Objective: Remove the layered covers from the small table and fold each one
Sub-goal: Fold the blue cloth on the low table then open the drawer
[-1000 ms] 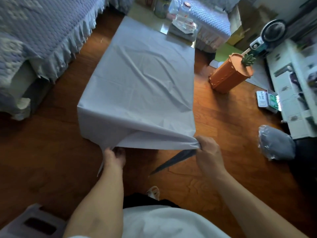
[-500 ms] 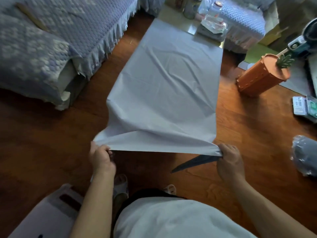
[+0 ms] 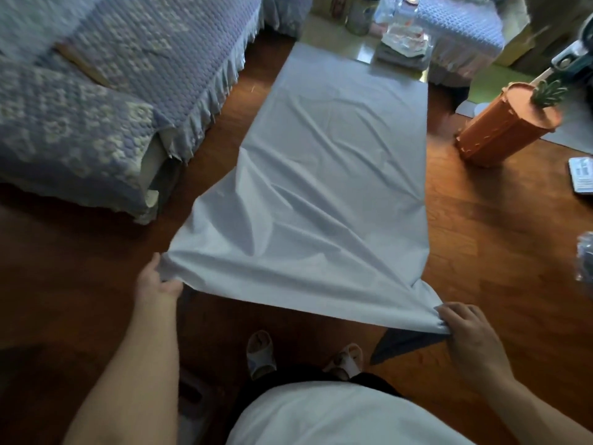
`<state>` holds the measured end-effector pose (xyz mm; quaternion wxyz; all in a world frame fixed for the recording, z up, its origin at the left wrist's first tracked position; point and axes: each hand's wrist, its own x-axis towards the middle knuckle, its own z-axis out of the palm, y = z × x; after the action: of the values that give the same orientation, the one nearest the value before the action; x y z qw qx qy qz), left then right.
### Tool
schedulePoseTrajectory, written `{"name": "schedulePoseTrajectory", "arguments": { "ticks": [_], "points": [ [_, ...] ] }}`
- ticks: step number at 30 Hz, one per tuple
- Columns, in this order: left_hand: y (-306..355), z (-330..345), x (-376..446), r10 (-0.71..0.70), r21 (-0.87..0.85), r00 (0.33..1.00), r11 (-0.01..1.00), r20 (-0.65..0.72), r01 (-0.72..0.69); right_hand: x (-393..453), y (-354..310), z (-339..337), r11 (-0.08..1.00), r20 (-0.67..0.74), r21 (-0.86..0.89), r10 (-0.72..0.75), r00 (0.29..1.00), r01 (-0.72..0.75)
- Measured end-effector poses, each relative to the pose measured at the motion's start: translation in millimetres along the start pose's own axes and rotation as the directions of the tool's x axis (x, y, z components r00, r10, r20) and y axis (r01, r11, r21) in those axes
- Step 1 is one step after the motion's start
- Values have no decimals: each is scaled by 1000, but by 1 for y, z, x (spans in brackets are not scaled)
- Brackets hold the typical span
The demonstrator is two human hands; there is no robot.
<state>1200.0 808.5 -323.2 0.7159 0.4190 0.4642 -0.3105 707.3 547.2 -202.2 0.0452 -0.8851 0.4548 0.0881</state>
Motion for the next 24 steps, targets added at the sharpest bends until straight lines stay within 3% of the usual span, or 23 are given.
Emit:
{"name": "schedulePoseTrajectory", "arguments": {
  "ticks": [2,5,8,10,13,19,22,24],
  "points": [
    [9,16,-13,50,-7,998,999,43,-50,-2,-6,3,1000,-4,-5,-2,1000,2],
    [27,33,-53,244,26,969,969,27,-244,0,-7,11,998,42,-54,14,999,-12],
    [45,23,-72,304,90,953,949,3,-303,7,-16,18,991,310,-96,-59,949,93],
    [55,19,-82,338,97,941,938,-30,-334,9,-24,23,988,403,-41,-121,907,150],
    [65,35,-105,421,100,907,903,-4,-418,11,-35,29,998,367,-42,-26,930,45],
    [51,157,-169,486,199,799,796,354,-572,14,-27,28,995,330,67,54,943,-80],
    [24,253,-183,484,327,641,583,595,-744,25,-23,22,982,317,150,62,946,-115],
    [-25,316,-196,345,388,499,344,795,-855,36,-20,15,965,311,228,56,949,-131]
  ]
}}
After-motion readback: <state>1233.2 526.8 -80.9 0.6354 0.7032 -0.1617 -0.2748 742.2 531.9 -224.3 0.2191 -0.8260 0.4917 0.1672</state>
